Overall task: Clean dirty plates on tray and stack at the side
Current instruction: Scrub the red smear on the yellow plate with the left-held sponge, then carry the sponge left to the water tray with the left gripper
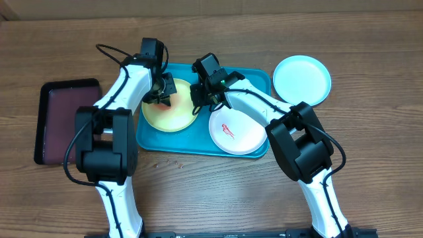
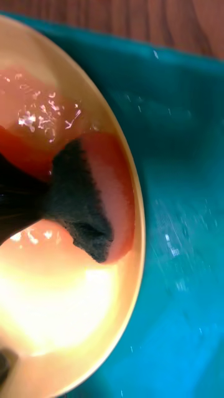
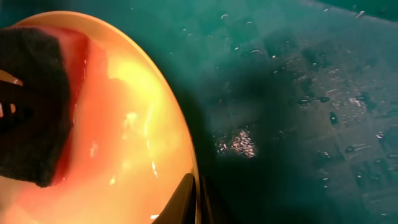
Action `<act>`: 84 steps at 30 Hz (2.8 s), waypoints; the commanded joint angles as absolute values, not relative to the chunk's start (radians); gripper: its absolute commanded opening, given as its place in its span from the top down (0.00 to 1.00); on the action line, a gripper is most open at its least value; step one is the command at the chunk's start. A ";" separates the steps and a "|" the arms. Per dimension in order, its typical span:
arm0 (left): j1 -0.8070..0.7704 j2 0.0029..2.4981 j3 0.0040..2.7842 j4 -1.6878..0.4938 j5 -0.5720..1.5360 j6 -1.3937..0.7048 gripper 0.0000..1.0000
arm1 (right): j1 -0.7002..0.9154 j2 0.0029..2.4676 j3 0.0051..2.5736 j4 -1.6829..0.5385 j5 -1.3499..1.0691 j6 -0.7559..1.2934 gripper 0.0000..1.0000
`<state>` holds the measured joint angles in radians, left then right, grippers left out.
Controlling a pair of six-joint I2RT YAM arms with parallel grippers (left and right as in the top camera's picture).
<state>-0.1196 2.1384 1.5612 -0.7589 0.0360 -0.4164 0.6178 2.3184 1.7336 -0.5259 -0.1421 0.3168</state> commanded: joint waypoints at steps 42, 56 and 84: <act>-0.118 2.199 1.715 -1.146 -0.425 -0.510 0.96 | 0.618 2.337 1.722 -0.540 -0.133 0.306 0.95; -0.146 2.205 1.678 -0.954 0.274 -0.305 0.96 | 0.617 2.337 1.722 -0.537 -0.133 0.306 0.96; -0.062 1.996 1.739 -1.203 -0.318 -0.525 0.96 | 0.615 2.335 1.739 -0.564 -0.132 0.306 0.96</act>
